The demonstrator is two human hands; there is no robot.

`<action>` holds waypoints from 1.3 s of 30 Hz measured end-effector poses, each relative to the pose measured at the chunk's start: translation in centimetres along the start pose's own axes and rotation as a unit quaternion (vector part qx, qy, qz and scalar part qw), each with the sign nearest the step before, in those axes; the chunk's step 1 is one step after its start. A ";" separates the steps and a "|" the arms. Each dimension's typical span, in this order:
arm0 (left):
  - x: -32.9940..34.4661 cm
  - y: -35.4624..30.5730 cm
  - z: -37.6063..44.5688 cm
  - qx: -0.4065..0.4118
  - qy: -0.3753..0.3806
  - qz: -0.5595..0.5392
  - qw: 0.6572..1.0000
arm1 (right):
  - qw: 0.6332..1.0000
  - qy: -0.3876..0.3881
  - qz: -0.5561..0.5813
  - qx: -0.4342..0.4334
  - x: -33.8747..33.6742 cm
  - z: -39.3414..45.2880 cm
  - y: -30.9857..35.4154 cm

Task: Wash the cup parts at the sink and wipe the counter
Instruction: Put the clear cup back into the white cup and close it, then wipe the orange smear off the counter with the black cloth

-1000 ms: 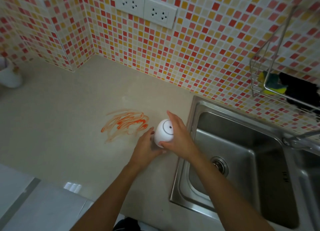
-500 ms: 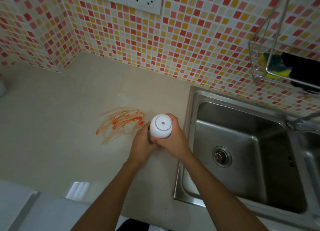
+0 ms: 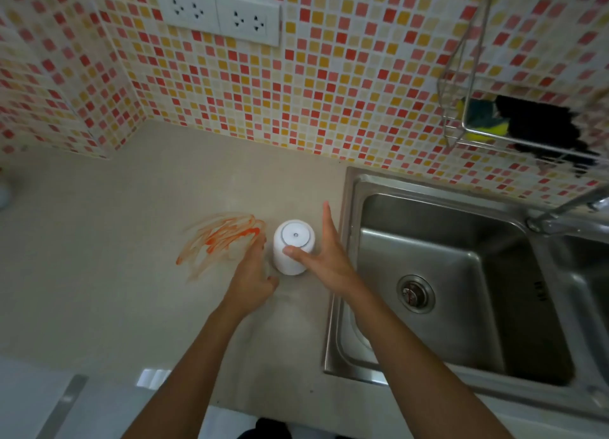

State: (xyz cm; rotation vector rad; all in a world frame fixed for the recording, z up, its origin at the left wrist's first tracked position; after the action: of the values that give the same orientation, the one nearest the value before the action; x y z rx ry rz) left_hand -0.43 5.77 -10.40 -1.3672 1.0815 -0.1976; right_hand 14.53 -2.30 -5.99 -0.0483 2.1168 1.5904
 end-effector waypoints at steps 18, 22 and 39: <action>13.0 -35.8 10.0 0.327 -0.113 0.341 0.874 | 0.886 -0.404 -0.203 -0.103 -37.2 -9.4 4.8; 15.6 -35.6 13.8 0.257 -0.096 0.438 0.856 | 0.929 -0.298 -0.217 -0.027 -40.3 -6.1 3.5; 17.0 -35.1 13.3 0.232 -0.171 0.417 0.862 | 0.904 -0.216 -0.348 0.124 -40.4 1.3 2.9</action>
State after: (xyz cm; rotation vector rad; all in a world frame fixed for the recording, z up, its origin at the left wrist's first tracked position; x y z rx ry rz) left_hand 34.21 -6.01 8.62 -0.3953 1.1315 0.3948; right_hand 49.63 -10.54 12.50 -0.3008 1.6592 0.8115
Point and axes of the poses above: each hand's wrist, its own z-axis towards the middle knuckle, its own x-axis out of the palm, y = z × x, the point moved 2 cm from there along z, towards the middle knuckle, and after that the axes turned 7 degrees about y, right-handed, at the moved point
